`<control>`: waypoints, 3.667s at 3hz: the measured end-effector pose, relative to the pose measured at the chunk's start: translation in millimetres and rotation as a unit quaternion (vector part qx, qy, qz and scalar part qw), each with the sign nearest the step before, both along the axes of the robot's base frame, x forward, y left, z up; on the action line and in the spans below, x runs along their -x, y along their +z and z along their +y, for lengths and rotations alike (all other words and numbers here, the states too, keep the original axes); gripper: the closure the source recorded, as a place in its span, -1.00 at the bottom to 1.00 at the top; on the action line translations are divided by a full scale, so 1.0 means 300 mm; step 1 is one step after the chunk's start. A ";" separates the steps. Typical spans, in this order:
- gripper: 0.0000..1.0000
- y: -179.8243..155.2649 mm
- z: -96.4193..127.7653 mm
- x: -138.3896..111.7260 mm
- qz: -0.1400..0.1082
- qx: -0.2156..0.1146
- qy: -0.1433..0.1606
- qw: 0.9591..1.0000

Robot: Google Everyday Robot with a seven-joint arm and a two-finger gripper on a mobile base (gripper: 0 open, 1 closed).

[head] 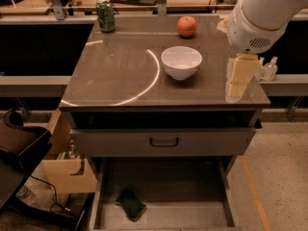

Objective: Move white bowl near green can

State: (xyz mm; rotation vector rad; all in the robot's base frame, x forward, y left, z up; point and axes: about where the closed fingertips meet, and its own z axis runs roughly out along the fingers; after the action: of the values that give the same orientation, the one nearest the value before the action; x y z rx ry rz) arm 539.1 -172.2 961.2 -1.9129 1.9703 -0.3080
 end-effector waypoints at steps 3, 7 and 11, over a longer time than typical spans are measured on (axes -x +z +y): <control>-1.00 -0.079 0.111 -0.190 -0.022 0.051 0.046 0.997; -1.00 -0.302 0.273 -0.314 0.088 0.076 0.106 0.988; 0.74 -0.401 0.259 -0.341 0.119 0.090 0.101 0.984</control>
Offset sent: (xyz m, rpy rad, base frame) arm 0.0831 0.0517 -0.0352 -0.1486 -0.0630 0.1390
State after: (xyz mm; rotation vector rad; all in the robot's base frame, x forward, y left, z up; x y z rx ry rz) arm 641.4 -94.5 840.9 -2.3423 1.9257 -0.2153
